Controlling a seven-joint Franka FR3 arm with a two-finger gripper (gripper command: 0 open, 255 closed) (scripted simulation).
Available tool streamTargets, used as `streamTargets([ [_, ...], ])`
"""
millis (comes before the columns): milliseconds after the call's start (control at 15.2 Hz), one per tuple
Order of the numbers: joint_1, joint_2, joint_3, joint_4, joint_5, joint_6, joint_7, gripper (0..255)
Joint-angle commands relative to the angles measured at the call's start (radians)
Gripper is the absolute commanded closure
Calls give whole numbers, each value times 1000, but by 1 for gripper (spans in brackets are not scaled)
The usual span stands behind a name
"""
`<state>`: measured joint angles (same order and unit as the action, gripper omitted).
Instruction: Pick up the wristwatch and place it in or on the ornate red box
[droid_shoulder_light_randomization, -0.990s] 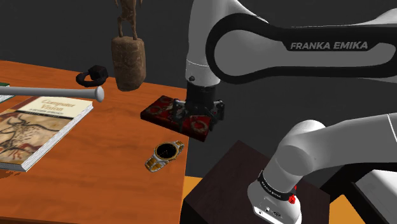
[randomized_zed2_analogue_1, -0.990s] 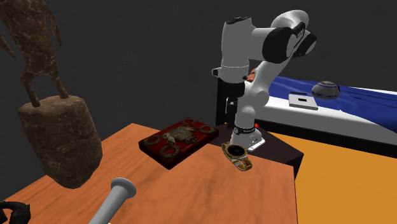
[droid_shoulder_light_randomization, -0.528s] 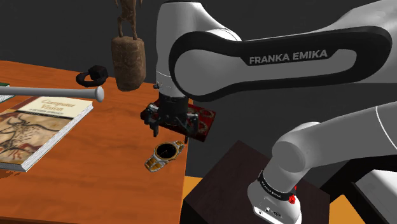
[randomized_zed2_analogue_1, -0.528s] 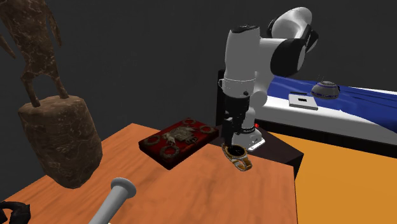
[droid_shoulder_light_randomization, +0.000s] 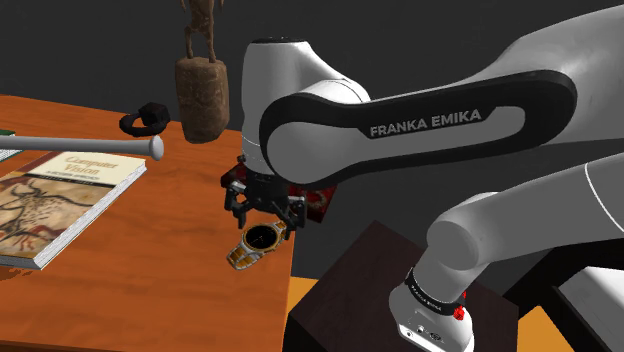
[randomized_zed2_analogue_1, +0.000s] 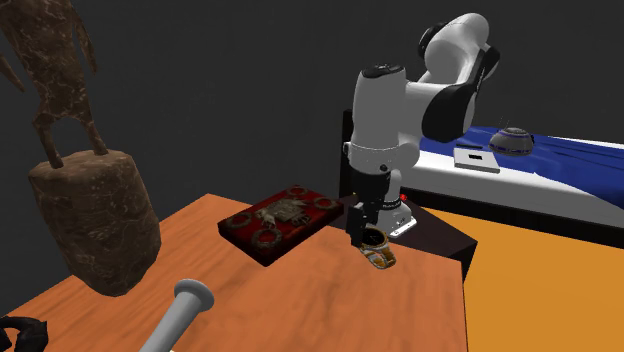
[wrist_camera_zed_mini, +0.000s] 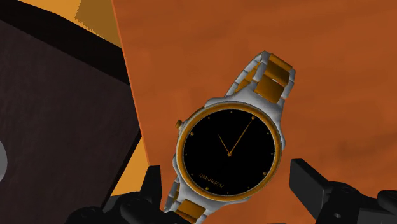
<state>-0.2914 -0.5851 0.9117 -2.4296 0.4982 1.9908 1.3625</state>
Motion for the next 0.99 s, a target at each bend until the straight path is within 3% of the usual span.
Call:
streamTargets([
  [0, 0, 1, 3, -4, 2, 6, 0, 0],
  [330, 0, 1, 3, -4, 2, 5, 0, 0],
  [396, 0, 1, 3, -4, 2, 5, 0, 255],
  [924, 1, 0, 2, -5, 2, 5, 0, 255],
])
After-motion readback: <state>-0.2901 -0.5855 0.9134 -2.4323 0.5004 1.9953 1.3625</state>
